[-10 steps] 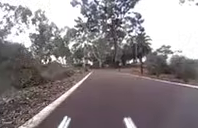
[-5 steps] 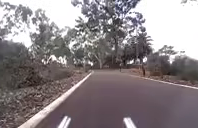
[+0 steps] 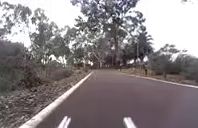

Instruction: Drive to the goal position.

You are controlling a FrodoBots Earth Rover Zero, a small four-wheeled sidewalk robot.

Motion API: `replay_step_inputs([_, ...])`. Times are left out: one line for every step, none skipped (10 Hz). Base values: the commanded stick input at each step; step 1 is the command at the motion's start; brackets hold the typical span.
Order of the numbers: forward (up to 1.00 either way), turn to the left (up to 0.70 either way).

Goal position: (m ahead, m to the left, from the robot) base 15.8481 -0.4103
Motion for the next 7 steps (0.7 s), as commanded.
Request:
replay_step_inputs([0.60, -0.15])
replay_step_inputs([0.60, -0.15])
replay_step_inputs([0.60, -0.15])
replay_step_inputs([0.60, -0.15])
replay_step_inputs([0.60, -0.15])
replay_step_inputs([0.60, 0.00])
replay_step_inputs([0.60, 0.00])
